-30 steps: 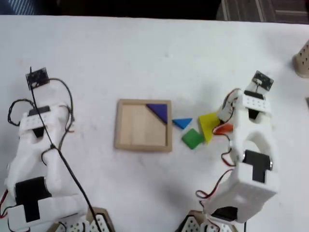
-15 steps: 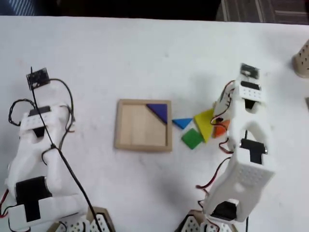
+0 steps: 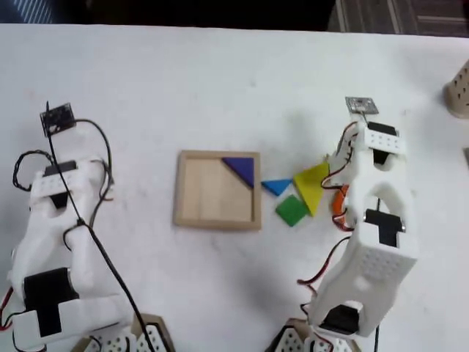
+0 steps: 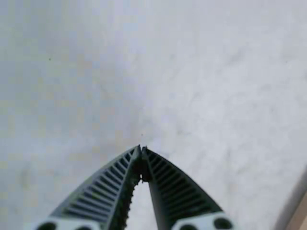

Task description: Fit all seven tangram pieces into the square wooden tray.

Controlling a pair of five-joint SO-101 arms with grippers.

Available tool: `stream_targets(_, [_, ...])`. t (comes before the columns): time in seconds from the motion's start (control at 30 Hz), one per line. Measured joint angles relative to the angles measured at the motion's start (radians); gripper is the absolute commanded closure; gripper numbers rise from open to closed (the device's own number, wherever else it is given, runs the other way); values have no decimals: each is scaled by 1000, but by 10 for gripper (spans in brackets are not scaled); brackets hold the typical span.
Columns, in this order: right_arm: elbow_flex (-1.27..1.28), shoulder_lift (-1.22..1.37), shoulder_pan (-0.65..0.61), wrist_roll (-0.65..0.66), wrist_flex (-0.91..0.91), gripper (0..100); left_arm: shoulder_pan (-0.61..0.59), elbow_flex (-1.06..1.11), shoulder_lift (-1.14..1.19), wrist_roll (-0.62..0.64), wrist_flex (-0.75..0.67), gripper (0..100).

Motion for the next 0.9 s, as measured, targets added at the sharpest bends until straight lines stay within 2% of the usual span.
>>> stream_targets(0.2, [-9,-29,-75,63,0,955,0,0,0,0,0,976])
stream_targets(0.33, [2,-157,-87,66,0,807,0,0,0,0,0,976])
stream_targets(0.4, [49,-238,-84,41,0,763,0,0,0,0,0,976])
stream_targets(0.6, [304,-479,-84,-35,-8,762,0,0,0,-21,0,976])
stream_targets(0.7, [483,-600,-86,-38,-86,762,0,0,0,-60,0,976])
stream_targets(0.9, [833,-806,-87,-38,-364,762,0,0,0,-71,0,976])
